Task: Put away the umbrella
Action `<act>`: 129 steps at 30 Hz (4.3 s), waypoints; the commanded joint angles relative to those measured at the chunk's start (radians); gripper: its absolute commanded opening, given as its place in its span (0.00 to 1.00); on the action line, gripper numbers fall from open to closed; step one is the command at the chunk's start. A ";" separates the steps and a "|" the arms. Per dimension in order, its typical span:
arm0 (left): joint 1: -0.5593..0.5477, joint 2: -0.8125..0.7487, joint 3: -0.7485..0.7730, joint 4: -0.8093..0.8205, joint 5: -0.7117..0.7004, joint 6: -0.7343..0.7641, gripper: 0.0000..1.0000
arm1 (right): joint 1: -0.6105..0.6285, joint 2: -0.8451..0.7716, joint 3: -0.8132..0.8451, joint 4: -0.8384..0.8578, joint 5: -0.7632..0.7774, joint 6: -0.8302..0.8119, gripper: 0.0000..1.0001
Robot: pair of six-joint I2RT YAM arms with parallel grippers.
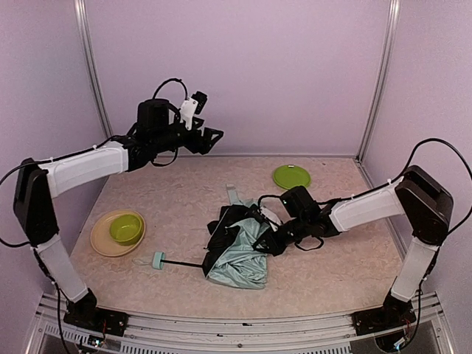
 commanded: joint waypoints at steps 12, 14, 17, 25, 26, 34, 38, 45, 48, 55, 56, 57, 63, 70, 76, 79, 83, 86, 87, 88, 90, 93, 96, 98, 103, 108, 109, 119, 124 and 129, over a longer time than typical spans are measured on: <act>-0.347 -0.265 -0.453 -0.247 0.080 -0.134 0.69 | -0.021 0.086 0.112 -0.086 0.012 0.113 0.11; -0.348 -0.229 -0.455 -0.245 0.066 -0.129 0.68 | -0.022 0.079 0.111 -0.079 -0.003 0.107 0.12; -0.353 -0.166 -0.434 -0.259 0.057 -0.119 0.57 | -0.022 0.066 0.113 -0.078 -0.016 0.100 0.13; -0.352 -0.129 -0.412 -0.304 0.074 -0.120 0.00 | -0.023 0.014 0.109 -0.120 0.030 0.067 0.14; -0.349 -0.137 -0.415 -0.310 0.080 -0.121 0.00 | -0.025 0.005 0.113 -0.129 0.036 0.062 0.14; -0.302 -0.375 -0.650 0.208 0.344 -0.396 0.00 | -0.047 -0.233 0.130 -0.254 0.172 0.006 0.53; -0.314 -0.423 -0.687 0.289 0.374 -0.463 0.00 | -0.046 -0.416 0.031 -0.247 0.189 0.043 0.59; -0.333 -0.489 -0.752 0.436 0.357 -0.495 0.00 | 0.013 -0.691 -0.259 0.063 0.077 0.196 0.65; -0.346 -0.485 -0.748 0.448 0.356 -0.485 0.00 | 0.033 -0.663 -0.345 0.200 0.053 0.278 0.67; -0.419 -0.504 -0.662 0.348 0.338 -0.385 0.00 | 0.110 -0.510 -0.212 0.194 0.018 0.186 0.74; -0.433 -0.519 -0.650 0.324 0.334 -0.361 0.00 | 0.106 -0.516 -0.189 0.171 0.017 0.158 0.74; -0.446 -0.531 -0.640 0.299 0.332 -0.337 0.00 | 0.094 -0.526 -0.171 0.155 0.006 0.137 0.74; -0.488 -0.593 -0.616 0.209 0.323 -0.232 0.00 | -0.070 -0.548 -0.154 0.188 -0.156 0.163 0.76; -0.497 -0.574 -0.567 0.189 0.362 -0.217 0.00 | -0.078 -0.329 -0.058 0.211 -0.085 0.166 0.69; -0.447 -0.496 -0.519 0.188 0.373 -0.172 0.00 | -0.077 -0.070 0.051 0.080 -0.011 0.149 0.61; -0.325 -0.384 -0.488 0.190 0.413 -0.263 0.00 | -0.078 0.017 0.062 0.074 -0.024 0.152 0.59; -0.206 -0.198 -0.436 0.117 0.418 -0.300 0.00 | -0.087 0.046 0.031 0.129 -0.039 0.192 0.58; -0.164 -0.072 -0.413 0.122 0.423 -0.325 0.00 | -0.107 0.018 -0.006 0.189 -0.059 0.233 0.58; -0.152 -0.028 -0.401 0.123 0.433 -0.333 0.00 | -0.115 0.003 -0.017 0.203 -0.063 0.247 0.58; -0.139 0.015 -0.383 0.125 0.446 -0.343 0.00 | -0.123 -0.011 -0.026 0.212 -0.066 0.259 0.58; -0.116 0.106 -0.304 0.074 0.489 -0.367 0.00 | -0.135 -0.042 -0.045 0.212 -0.056 0.280 0.57; -0.100 0.236 -0.160 -0.054 0.558 -0.351 0.00 | -0.145 -0.113 -0.079 0.192 -0.011 0.281 0.57; -0.095 0.354 -0.041 -0.188 0.558 -0.343 0.00 | -0.143 -0.197 -0.092 0.112 0.059 0.259 0.56; -0.090 0.378 -0.033 -0.208 0.563 -0.358 0.00 | -0.111 -0.270 -0.092 0.045 0.140 0.203 0.56; -0.090 0.335 -0.091 -0.168 0.512 -0.390 0.00 | 0.098 -0.446 -0.093 -0.031 0.364 -0.048 0.60; -0.099 0.334 -0.084 -0.179 0.485 -0.394 0.00 | 0.305 -0.405 -0.046 -0.113 0.537 -0.322 0.74; -0.098 0.335 -0.085 -0.178 0.489 -0.394 0.00 | 0.333 -0.368 -0.018 -0.150 0.578 -0.364 0.77; -0.087 0.345 -0.084 -0.170 0.525 -0.397 0.00 | 0.436 -0.065 0.174 -0.339 0.783 -0.573 1.00; -0.087 0.347 -0.082 -0.173 0.530 -0.391 0.00 | 0.391 0.063 0.229 -0.410 0.653 -0.541 0.93; -0.086 0.344 -0.082 -0.172 0.538 -0.383 0.01 | 0.353 0.151 0.264 -0.476 0.524 -0.487 0.66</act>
